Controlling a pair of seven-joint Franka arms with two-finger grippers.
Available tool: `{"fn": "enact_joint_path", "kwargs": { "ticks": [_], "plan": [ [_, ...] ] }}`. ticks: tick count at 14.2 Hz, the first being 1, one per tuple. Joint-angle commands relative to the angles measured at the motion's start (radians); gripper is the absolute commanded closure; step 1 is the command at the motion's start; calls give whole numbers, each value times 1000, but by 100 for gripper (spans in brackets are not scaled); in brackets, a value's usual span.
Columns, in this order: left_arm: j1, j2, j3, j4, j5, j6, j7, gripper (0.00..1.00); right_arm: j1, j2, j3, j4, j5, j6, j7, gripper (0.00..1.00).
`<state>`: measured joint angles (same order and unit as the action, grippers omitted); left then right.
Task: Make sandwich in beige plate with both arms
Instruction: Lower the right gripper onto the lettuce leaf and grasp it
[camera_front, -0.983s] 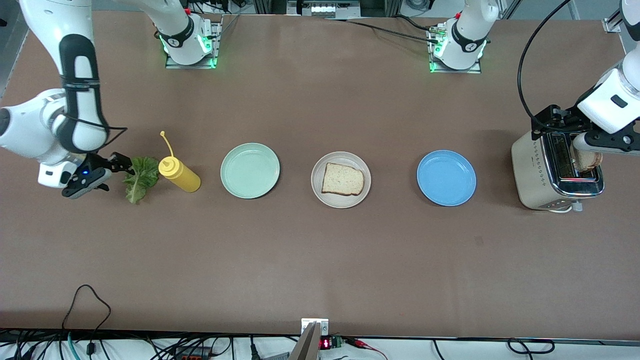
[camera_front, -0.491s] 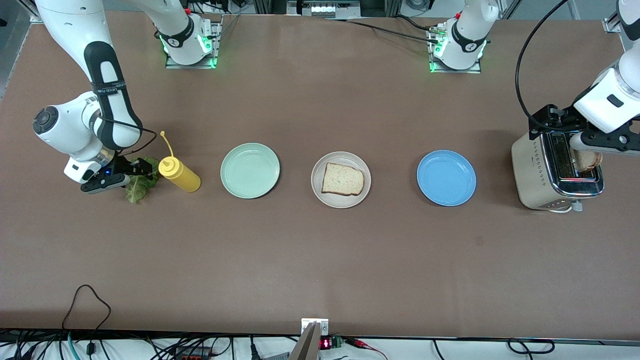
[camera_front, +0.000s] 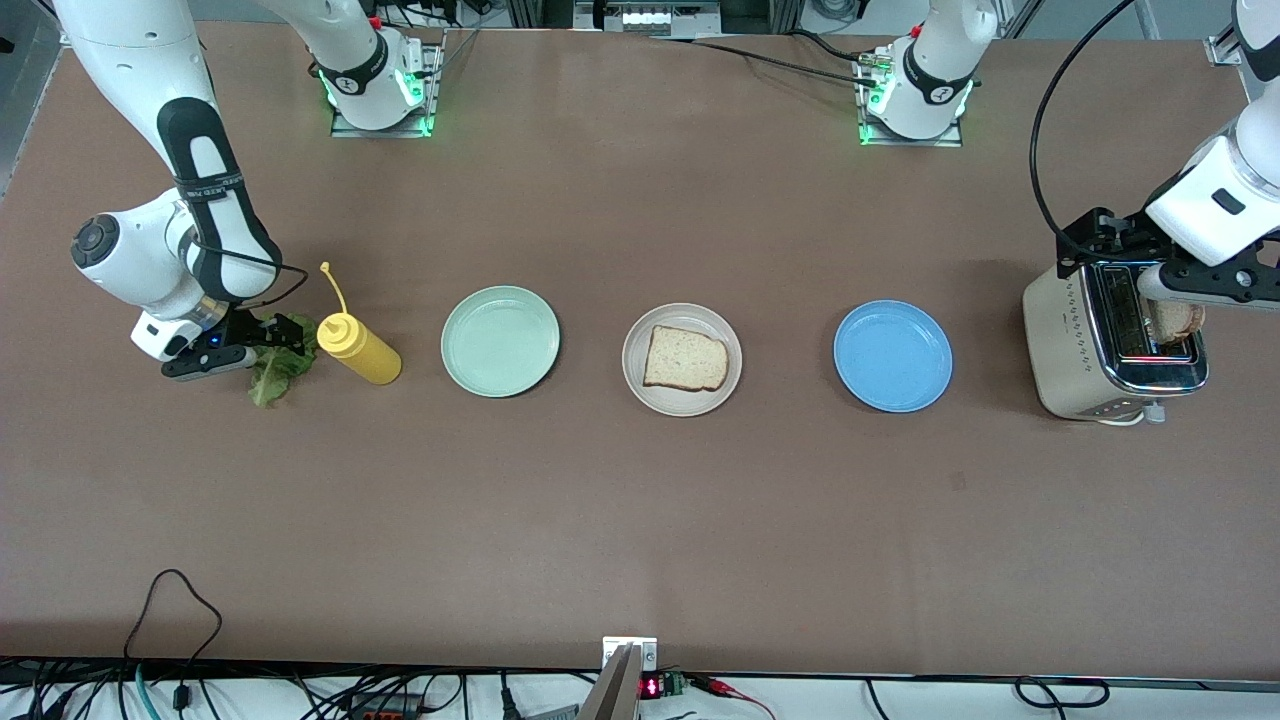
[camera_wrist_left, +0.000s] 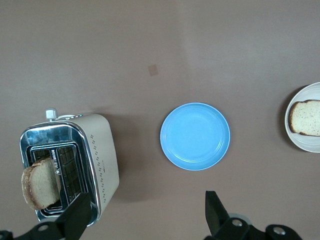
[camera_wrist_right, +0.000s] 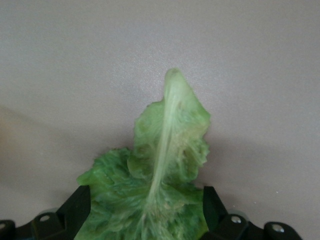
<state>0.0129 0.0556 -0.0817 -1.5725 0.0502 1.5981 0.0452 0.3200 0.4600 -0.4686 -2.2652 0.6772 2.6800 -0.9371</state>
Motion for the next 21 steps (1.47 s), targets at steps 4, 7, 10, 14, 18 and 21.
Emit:
{"fn": "enact_joint_path", "kwargs": {
  "ticks": [4,7,10,14,18,21],
  "plan": [
    [1,-25,-3,-20,-4,-15,-10,0,-26,-4,25,-11,-30,6,-28,73],
    [1,-25,-4,-20,-4,-17,-10,0,-26,-27,25,-10,-30,3,-26,92],
    [-1,-25,-4,-20,-4,-17,-10,0,-24,-90,44,-4,-33,3,-61,100],
    [-1,-25,-4,-20,-4,-17,-10,0,-16,-222,59,27,-108,-55,-104,100],
    [-1,-26,-6,-20,-4,-20,-10,0,-7,-311,61,125,-264,-152,-95,100],
    [-1,-25,-6,-18,-4,-20,-10,0,40,-324,62,263,-344,-299,-16,100]
  ]
}}
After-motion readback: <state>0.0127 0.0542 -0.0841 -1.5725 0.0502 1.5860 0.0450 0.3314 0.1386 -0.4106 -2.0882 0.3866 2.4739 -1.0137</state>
